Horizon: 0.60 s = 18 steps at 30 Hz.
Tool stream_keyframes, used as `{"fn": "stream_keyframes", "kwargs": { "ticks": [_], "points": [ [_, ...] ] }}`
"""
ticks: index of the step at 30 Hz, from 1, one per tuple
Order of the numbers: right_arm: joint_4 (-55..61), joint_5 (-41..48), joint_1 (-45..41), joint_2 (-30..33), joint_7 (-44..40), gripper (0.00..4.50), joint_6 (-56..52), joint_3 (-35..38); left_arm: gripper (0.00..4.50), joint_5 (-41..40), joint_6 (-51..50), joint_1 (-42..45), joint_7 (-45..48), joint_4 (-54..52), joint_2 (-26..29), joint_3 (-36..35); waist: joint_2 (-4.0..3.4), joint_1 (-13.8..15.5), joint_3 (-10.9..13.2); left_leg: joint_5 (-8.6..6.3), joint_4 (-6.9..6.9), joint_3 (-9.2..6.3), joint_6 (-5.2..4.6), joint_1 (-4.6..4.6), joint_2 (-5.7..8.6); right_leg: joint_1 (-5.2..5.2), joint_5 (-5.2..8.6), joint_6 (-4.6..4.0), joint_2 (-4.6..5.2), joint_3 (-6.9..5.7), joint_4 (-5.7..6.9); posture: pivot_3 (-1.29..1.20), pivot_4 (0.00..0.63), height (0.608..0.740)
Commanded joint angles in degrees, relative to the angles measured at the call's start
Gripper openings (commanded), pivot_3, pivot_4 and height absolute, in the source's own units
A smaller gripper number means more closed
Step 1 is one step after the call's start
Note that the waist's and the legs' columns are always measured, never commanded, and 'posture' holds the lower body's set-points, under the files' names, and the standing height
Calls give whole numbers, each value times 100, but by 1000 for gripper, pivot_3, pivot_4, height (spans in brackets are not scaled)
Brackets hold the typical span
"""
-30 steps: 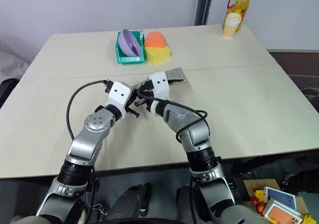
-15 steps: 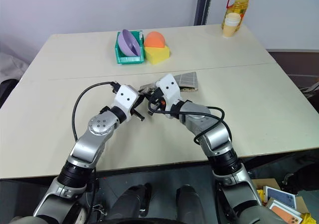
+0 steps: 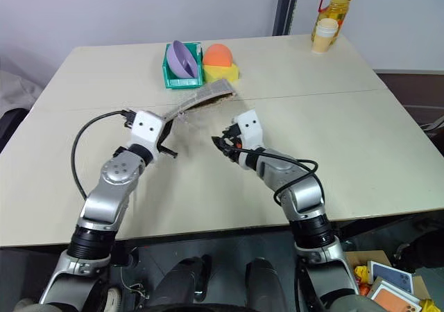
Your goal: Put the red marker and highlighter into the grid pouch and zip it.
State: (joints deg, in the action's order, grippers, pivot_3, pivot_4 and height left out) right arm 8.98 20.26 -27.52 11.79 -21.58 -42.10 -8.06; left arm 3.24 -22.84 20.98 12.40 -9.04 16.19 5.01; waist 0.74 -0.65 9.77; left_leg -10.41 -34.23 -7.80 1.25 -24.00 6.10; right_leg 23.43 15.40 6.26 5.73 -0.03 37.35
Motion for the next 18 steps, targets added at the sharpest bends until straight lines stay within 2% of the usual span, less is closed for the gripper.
{"fn": "stream_keyframes", "kwargs": {
  "ticks": [1,16,18],
  "points": [
    [147,82,-91,-127,-21,1948,-4,79,0,44,53,130,0,-203,6,-62,0,-4,0,0,0,0,0,0,-1,1,0,0,-1,0,1,0,150,740],
    [-304,-99,-394,-764,-37,1948,282,-166,0,51,18,124,3,-267,-136,55,0,-16,0,0,1,-1,0,1,-3,2,0,0,-3,0,2,0,150,740],
    [-354,-113,-443,-794,-85,2486,293,-202,0,58,14,121,-4,-274,-152,67,0,-17,0,0,1,-1,0,1,-2,2,0,0,-3,0,2,0,150,740]
  ]
}}
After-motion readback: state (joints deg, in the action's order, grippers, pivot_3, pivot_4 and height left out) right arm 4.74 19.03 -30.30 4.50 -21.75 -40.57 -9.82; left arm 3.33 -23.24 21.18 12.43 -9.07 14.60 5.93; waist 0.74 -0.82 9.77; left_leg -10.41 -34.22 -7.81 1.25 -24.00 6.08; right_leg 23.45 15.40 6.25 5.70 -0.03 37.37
